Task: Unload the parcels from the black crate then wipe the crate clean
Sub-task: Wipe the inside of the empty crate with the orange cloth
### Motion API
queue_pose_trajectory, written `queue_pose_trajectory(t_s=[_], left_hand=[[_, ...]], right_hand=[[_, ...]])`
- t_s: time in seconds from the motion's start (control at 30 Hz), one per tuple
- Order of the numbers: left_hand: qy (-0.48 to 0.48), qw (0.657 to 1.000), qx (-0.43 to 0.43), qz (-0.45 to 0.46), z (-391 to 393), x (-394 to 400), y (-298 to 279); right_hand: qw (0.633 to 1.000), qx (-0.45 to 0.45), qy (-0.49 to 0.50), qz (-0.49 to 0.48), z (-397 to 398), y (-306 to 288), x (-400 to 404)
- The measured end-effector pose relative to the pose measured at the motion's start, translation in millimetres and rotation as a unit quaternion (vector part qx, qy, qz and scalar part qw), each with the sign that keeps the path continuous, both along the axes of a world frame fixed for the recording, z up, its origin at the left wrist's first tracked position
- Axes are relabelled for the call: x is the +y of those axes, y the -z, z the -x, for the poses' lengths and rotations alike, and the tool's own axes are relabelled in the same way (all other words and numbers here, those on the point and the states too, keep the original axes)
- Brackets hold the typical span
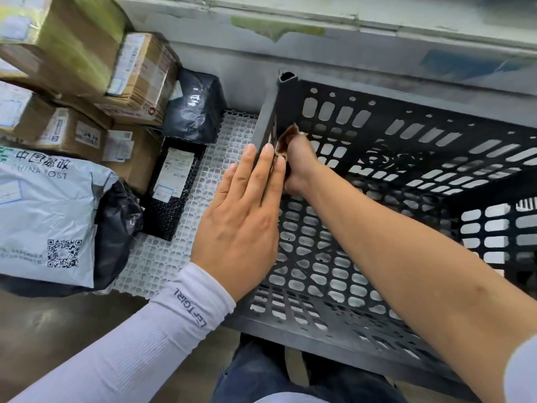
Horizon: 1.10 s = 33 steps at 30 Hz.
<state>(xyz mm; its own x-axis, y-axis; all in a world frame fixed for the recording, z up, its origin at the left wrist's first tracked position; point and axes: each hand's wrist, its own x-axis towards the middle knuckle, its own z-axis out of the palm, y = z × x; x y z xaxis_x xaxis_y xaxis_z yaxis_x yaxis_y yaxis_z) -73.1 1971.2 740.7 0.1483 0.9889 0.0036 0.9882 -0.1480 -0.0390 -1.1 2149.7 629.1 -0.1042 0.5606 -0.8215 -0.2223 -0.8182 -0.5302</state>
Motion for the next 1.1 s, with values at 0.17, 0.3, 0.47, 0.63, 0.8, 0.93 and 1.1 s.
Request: queue_pose_trajectory(t_s=[0.17,0.3,0.47,0.63,0.8,0.93,1.1], left_hand=[[0.000,1.000,-0.010,0.026,3,0,-5],[0.007,0.997,-0.027,0.065,10,-18,-14],[-0.013,0.996,-0.032,0.087,0,-52,-21],[-0.034,0.996,-0.036,0.078,-7,-58,-19],[-0.035,0.996,-0.037,0.078,-7,-56,-18],[-0.037,0.996,-0.044,0.074,-8,-57,-18],[-0.033,0.995,-0.050,0.074,-9,-58,-17]], right_hand=[[0.998,-0.021,-0.039,0.037,-6,9,-2],[0.998,0.018,-0.059,0.014,-9,-3,-7],[0.994,0.037,-0.080,-0.059,-14,-31,-8],[0.987,0.045,-0.093,-0.120,-12,-52,-11],[0.985,0.051,-0.087,-0.143,-2,-57,-14],[0.987,0.045,-0.093,-0.126,-1,-41,-21],[0.992,0.012,-0.065,-0.104,1,-2,-25]])
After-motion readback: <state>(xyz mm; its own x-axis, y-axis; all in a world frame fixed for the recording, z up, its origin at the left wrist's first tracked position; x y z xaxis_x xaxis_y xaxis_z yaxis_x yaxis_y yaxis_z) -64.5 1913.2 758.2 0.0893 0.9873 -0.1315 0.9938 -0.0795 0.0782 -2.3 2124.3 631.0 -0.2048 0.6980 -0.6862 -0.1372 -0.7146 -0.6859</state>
